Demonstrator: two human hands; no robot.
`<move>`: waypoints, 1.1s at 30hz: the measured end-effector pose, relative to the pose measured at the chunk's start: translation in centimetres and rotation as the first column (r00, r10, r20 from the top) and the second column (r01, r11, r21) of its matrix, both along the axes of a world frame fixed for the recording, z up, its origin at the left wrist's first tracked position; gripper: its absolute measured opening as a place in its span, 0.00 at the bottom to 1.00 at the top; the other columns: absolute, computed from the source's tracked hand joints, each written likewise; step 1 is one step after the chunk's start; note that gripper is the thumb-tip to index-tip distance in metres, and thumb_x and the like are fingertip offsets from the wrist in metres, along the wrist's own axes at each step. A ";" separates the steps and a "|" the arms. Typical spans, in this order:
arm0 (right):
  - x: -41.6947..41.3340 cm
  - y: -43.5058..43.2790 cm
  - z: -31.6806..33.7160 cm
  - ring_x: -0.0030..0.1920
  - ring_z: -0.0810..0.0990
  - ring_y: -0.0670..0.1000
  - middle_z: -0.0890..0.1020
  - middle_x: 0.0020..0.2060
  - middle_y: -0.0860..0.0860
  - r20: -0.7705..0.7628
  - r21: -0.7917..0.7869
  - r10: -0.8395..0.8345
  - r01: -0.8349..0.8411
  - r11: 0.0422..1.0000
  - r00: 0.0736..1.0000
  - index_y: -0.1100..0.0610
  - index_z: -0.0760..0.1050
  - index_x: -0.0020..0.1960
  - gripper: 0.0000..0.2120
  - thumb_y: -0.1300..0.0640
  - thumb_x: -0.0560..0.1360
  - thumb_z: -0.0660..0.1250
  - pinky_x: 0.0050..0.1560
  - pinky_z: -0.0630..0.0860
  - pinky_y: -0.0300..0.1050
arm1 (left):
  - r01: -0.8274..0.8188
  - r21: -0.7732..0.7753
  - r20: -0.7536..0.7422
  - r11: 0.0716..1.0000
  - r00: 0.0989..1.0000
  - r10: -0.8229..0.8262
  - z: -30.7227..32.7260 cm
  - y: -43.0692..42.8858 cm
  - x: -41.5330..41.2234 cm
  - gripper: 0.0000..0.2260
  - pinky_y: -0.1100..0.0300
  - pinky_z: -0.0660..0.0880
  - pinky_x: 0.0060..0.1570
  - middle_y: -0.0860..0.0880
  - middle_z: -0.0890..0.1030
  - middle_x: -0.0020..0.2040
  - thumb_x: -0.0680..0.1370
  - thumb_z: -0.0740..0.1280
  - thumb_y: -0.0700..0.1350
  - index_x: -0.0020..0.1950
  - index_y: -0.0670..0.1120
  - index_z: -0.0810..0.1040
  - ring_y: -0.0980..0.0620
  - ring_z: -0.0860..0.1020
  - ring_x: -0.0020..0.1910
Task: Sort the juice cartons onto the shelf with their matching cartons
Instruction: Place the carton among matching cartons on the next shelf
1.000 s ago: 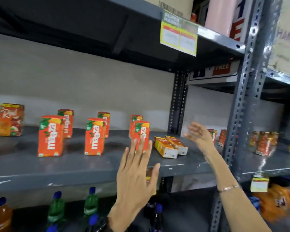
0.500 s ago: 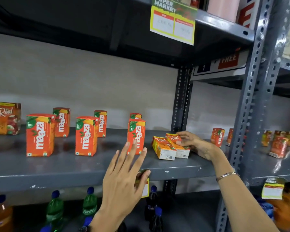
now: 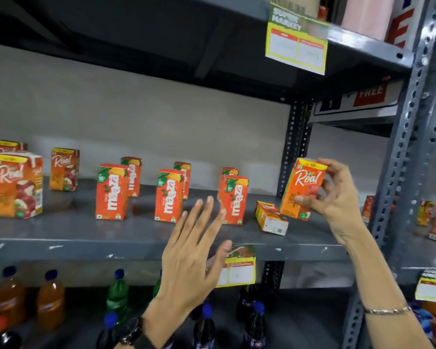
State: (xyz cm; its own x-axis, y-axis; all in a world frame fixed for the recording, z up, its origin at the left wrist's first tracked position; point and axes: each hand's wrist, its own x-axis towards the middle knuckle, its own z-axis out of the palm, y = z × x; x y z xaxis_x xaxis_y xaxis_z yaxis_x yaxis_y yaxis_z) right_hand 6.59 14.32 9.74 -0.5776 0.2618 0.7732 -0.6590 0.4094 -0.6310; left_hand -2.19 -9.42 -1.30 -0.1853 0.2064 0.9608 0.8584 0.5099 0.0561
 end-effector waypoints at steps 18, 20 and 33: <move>-16.6 -45.8 4.5 0.55 0.75 0.51 0.74 0.55 0.54 -0.219 0.237 0.317 -0.264 0.935 0.923 0.46 0.65 0.51 0.35 0.62 0.52 0.80 0.55 0.74 0.41 | -0.500 0.268 0.093 0.823 0.864 0.495 -1.1 -41.2 -9.8 0.18 0.48 0.58 0.72 0.45 0.70 0.69 0.80 0.56 0.49 0.64 0.42 0.75 0.48 0.65 0.71; -20.1 -50.5 3.7 0.53 0.74 0.51 0.74 0.55 0.56 -0.156 0.219 0.325 -0.288 0.932 0.933 0.43 0.64 0.48 0.36 0.63 0.51 0.80 0.55 0.73 0.42 | -0.520 0.240 0.080 0.820 0.852 0.517 -2.2 -44.0 -11.5 0.18 0.47 0.58 0.72 0.45 0.71 0.68 0.80 0.55 0.50 0.63 0.42 0.76 0.47 0.67 0.70; -29.2 -57.5 -1.2 0.57 0.70 0.50 0.64 0.54 0.50 0.328 0.324 0.204 -0.312 0.893 0.922 0.51 0.60 0.56 0.34 0.66 0.61 0.77 0.42 0.71 0.30 | -0.489 0.178 -0.032 0.854 0.864 0.502 -5.6 -47.1 -16.1 0.17 0.45 0.59 0.71 0.45 0.76 0.63 0.81 0.56 0.53 0.61 0.46 0.76 0.48 0.70 0.67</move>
State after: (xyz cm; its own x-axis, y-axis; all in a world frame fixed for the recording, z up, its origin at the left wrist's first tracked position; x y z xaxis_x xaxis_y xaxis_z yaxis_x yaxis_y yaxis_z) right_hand -22.61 -43.18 8.59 -0.7901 -0.1943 0.5814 -0.5926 0.4848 -0.6433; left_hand -18.29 -56.50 -6.88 -0.1488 -0.0496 0.9876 0.4988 0.8586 0.1183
